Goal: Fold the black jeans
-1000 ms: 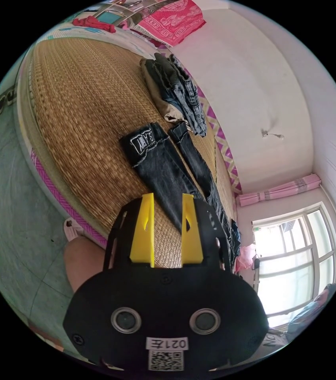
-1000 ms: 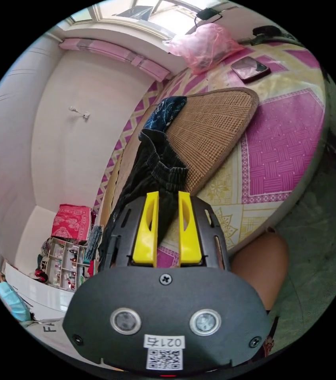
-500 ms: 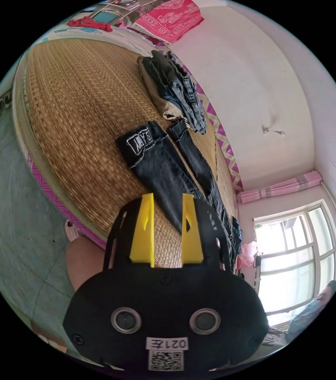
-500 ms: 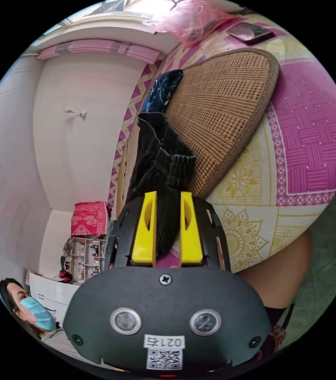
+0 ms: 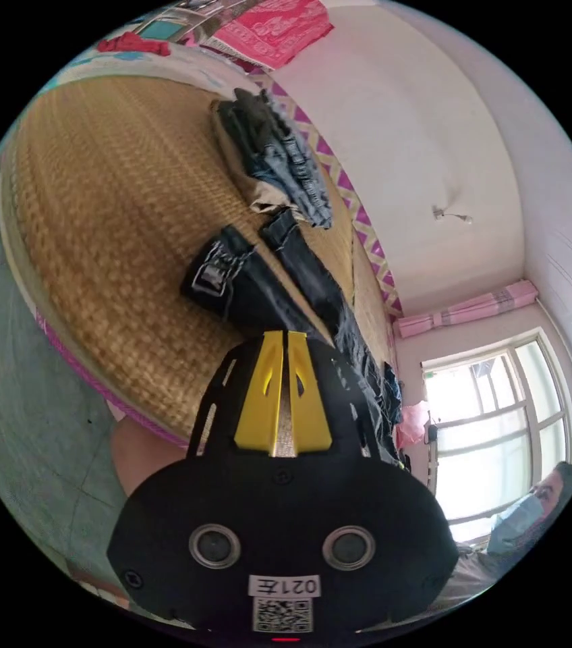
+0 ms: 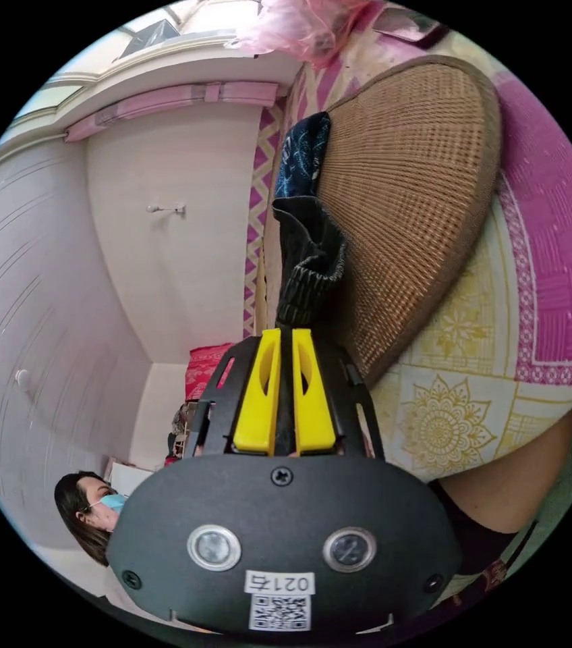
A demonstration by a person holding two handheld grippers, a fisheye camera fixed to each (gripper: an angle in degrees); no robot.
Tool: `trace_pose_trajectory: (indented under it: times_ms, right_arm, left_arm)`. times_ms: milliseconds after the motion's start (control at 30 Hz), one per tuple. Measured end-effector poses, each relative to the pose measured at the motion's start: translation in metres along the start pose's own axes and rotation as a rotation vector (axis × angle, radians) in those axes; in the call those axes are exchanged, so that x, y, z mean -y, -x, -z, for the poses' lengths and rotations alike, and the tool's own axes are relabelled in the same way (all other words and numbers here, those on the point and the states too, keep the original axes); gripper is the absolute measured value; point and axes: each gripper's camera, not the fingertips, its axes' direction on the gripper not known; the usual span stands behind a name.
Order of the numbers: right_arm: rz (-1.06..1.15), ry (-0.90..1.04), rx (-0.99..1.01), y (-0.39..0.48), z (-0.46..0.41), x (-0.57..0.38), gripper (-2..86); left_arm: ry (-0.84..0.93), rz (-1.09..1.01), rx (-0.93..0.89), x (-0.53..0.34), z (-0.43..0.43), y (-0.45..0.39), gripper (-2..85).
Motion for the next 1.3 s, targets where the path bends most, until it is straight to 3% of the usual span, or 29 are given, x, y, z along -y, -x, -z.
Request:
trace_pose_trajectory:
  times_ms: [267, 467, 567, 667, 767, 933, 1000, 1100, 1233, 1300]
  right_arm:
    - [0.181, 0.081, -0.021, 0.114, -0.042, 0.133, 1.3]
    - [0.142, 0.124, -0.232, 0.123, -0.133, 0.276, 0.9]
    - [0.102, 0.13, -0.333, 0.095, -0.169, 0.328, 0.4]
    - [0.12, 0.149, -0.274, 0.078, -0.165, 0.359, 0.6]
    - [0.184, 0.181, -0.194, 0.085, -0.139, 0.368, 1.1]
    - [0.446, 0.178, -0.141, 0.147, -0.083, 0.338, 0.2]
    - [0.517, 0.23, -0.115, 0.166, -0.075, 0.322, -0.2]
    - [0.585, 0.314, -0.108, 0.191, -0.073, 0.295, -0.5]
    - [0.564, 0.36, -0.036, 0.208, -0.062, 0.278, -0.6]
    - [0.549, 0.369, -0.021, 0.215, -0.054, 0.275, -0.6]
  left_arm:
    - [0.076, -0.259, 0.132, 0.115, -0.054, -0.15, -1.0]
    - [0.216, -0.292, 0.331, 0.233, -0.202, -0.198, -1.0]
    - [0.286, -0.268, 0.41, 0.266, -0.28, -0.182, -0.9]
    - [0.335, -0.25, 0.415, 0.273, -0.321, -0.154, -0.7]
    - [0.341, -0.295, 0.344, 0.267, -0.311, -0.136, -0.4]
    - [0.163, -0.349, 0.27, 0.225, -0.217, -0.113, 1.8]
    - [0.204, -0.337, 0.264, 0.21, -0.211, -0.099, 5.2]
    - [0.243, -0.237, 0.263, 0.192, -0.221, -0.062, 9.1]
    - [0.265, -0.046, 0.076, 0.181, -0.249, -0.007, 10.3]
    - [0.217, -0.012, 0.065, 0.177, -0.252, 0.002, 9.4]
